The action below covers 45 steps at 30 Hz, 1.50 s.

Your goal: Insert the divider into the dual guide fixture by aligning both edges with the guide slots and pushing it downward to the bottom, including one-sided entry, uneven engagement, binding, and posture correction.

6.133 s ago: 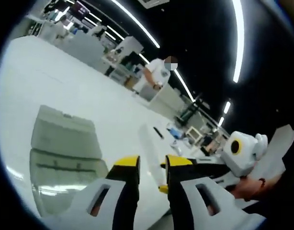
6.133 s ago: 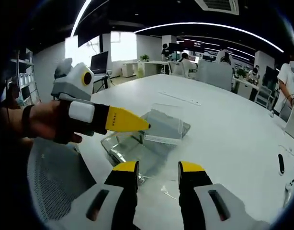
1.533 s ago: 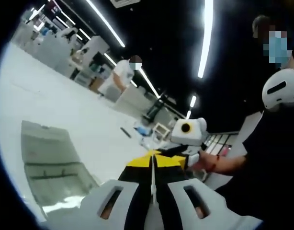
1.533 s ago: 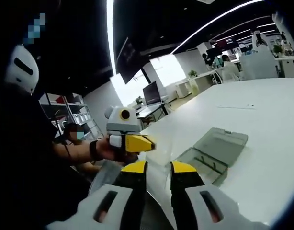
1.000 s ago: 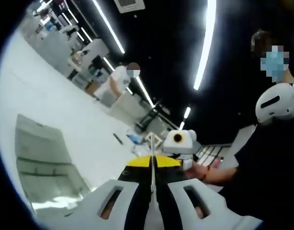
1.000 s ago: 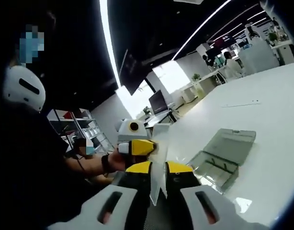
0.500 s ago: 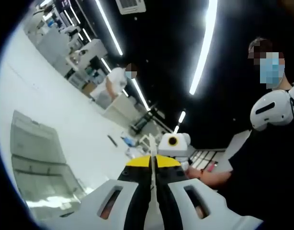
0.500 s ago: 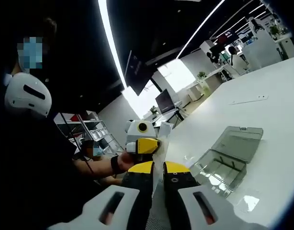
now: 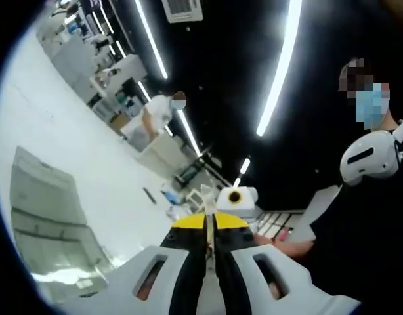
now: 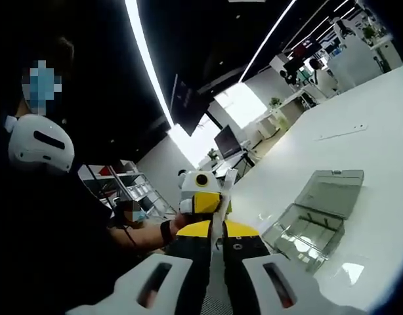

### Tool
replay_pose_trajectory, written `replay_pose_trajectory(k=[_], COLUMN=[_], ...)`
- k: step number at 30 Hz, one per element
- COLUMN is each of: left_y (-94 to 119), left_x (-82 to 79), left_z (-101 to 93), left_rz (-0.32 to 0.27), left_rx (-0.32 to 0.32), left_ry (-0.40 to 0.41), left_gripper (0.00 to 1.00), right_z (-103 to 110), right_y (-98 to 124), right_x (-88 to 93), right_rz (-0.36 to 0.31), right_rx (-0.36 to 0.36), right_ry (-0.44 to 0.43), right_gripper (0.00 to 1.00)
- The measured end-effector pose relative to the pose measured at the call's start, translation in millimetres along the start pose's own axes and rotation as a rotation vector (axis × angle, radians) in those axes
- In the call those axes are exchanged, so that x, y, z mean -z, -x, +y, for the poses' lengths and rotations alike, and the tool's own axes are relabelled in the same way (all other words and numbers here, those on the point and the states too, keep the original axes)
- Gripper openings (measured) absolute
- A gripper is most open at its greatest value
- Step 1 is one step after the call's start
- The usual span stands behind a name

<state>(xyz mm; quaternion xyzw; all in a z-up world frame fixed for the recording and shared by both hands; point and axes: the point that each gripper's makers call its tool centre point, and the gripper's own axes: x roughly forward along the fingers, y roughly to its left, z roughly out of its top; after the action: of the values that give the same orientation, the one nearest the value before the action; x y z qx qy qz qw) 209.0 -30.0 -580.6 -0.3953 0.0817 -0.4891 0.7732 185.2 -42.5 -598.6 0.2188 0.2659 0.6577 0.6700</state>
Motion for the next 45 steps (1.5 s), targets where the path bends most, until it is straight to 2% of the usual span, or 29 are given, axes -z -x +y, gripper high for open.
replay_pose_trajectory(k=[8,13,18,20,21,23,25,34,40,42,45], left_y=[0,2,2,3,4,5,6,14,23,24,26], left_x=[-3.1,-6.3,-7.1,-6.2,-5.1,-3.2,-2.9,-4.3,-11.9,-16.8,-19.6], left_z=[2.9,3.2,4.5,7.4,8.8,12.8,13.2,17.2,11.6,8.2,4.1], left_rz=[-0.012,-0.030,-0.034,-0.027,-0.020,-0.010,-0.009,-0.002,-0.042,-0.082,-0.113], left_rx=[-0.001,0.008,0.001,-0.015,-0.023,-0.045,-0.048,-0.090,-0.059,-0.047,-0.038], left_ry=[-0.028,-0.011,-0.020,-0.037,-0.046,-0.058,-0.049,-0.083,-0.026,-0.010,-0.003], left_gripper=[0.01,0.01,0.01,0.01,0.01,0.02,0.03,0.04,0.01,0.00,0.00], right_z=[-1,1,-1,-3,-5,-6,-10,-9,-1,2,0], right_y=[-1,-3,-4,-5,-5,-6,-8,-15,-20,-22,-25], right_x=[-2.3,-4.5,-4.7,-3.6,0.6,-0.1,1.7,7.7,5.2,1.8,-1.0], right_rz=[-0.005,-0.022,-0.026,-0.011,0.022,0.026,0.039,0.076,0.058,0.034,0.018], right_rx=[0.038,0.039,0.046,0.065,0.083,0.088,0.118,0.174,0.148,0.132,0.146], right_ry=[0.034,0.069,0.063,0.044,-0.011,-0.038,-0.032,-0.016,-0.022,-0.003,0.050], right_gripper=[0.00,0.00,0.00,0.00,0.00,0.00,0.00,0.00,0.00,0.01,0.03])
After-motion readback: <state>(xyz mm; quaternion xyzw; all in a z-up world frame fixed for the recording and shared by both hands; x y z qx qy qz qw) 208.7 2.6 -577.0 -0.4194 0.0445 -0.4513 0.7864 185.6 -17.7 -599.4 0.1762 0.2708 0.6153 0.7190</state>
